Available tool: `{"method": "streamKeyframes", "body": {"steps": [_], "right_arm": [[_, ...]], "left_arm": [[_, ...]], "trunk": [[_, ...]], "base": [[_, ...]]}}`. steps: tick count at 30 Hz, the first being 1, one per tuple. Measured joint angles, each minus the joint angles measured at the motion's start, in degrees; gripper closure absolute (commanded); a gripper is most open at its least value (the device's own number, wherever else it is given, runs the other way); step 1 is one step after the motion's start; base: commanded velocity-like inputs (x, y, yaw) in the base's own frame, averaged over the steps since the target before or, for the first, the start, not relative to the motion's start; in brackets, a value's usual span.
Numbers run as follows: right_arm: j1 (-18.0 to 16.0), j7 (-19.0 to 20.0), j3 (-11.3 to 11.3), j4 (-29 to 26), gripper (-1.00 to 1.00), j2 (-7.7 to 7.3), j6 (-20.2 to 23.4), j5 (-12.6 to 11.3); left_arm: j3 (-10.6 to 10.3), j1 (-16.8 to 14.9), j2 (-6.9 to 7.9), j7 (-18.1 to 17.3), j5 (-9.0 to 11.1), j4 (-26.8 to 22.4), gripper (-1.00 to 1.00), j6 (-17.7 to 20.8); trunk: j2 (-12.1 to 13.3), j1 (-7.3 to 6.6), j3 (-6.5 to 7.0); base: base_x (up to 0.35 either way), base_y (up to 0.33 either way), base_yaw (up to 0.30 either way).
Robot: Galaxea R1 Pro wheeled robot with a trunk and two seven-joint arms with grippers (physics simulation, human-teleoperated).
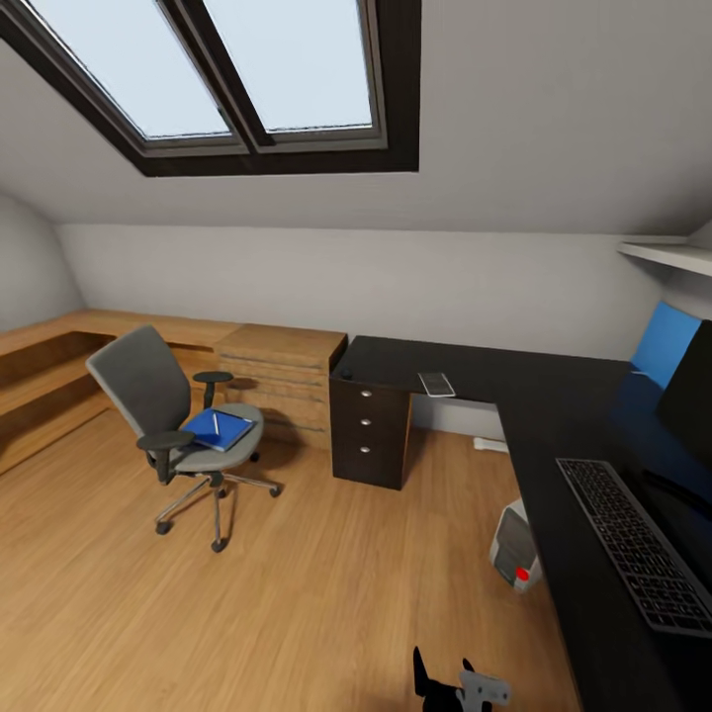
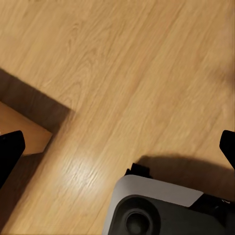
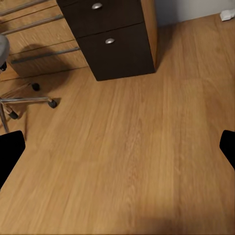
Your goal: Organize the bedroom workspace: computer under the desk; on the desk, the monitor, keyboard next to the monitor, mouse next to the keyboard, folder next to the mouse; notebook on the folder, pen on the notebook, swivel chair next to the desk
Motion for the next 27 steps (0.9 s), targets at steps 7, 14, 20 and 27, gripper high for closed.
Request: {"method": "streamKeyframes", "body": {"steps": [7, 14, 20, 27], "right_arm": [[0.01, 0.00, -0.02, 0.01, -1.00, -0.11, -0.05, -0.01], [0.01, 0.00, -0.02, 0.01, -1.00, -0.18, -0.18, -0.08], [0.01, 0.00, -0.05, 0.01, -1.00, -0.21, -0.87, -0.09], [0.08, 0.00, -0.03, 0.01, -1.00, -0.20, -2.26, -0.09]], "left_arm": [[-0.01, 0.00, -0.05, -0.02, 0.05, 0.00, -1.00, -0.02], [-0.01, 0.00, -0.06, -0.02, 0.07, 0.00, -1.00, -0.02], [-0.01, 0.00, -0.02, -0.02, 0.08, 0.00, -1.00, -0.01], [-0.01, 0.00, 0.02, -0.02, 0.08, 0.00, -1.00, -0.01]], "trunk": [[0.00, 0.01, 0.23], [0.00, -0.01, 0.60], [0.00, -0.02, 1.08], [0.00, -0.03, 1.71]], "base": [[0.031, 0.000, 0.000], [0.130, 0.000, 0.000], [0.277, 0.000, 0.000], [0.313, 0.000, 0.000]]}}
